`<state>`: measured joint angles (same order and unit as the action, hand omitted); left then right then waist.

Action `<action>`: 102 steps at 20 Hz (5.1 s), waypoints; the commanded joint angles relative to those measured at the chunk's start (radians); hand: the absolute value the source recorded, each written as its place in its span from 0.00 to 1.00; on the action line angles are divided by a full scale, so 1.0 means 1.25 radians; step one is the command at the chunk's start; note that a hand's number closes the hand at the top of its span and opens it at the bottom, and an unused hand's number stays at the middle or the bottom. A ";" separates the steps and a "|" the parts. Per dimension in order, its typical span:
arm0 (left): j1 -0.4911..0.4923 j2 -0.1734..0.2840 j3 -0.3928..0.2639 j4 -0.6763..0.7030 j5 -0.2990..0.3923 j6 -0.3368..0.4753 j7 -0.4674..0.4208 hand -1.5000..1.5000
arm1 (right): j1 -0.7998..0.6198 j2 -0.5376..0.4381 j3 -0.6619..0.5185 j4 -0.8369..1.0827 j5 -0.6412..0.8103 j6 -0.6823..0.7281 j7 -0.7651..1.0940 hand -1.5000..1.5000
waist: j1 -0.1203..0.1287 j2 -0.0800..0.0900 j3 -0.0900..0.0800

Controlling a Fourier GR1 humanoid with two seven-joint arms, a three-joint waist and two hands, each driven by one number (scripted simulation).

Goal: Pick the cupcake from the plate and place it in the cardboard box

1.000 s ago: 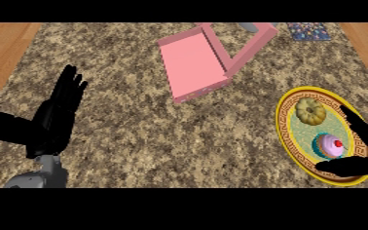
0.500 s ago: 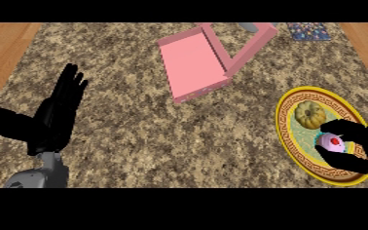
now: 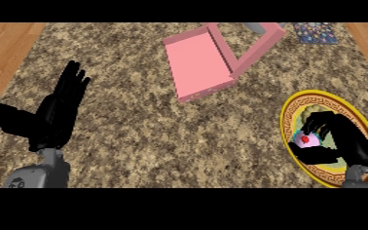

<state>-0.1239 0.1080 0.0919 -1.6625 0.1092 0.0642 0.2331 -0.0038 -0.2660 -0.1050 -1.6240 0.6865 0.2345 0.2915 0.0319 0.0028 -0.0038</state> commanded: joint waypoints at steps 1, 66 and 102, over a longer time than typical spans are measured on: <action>-0.035 -0.012 -0.043 -0.001 -0.002 -0.023 0.004 0.50 | -0.106 0.065 0.212 -0.029 0.134 0.015 0.054 1.00 | 0.098 0.015 -0.007; -0.080 -0.021 -0.039 0.028 -0.015 -0.003 0.007 0.50 | -1.106 0.213 0.439 1.067 0.065 -0.247 0.505 0.00 | 0.061 0.025 0.002; 0.032 -0.011 -0.014 -0.069 -0.024 0.025 0.034 0.50 | -0.924 0.175 0.203 0.711 -0.093 -0.907 0.182 0.00 | -0.018 -0.003 0.003</action>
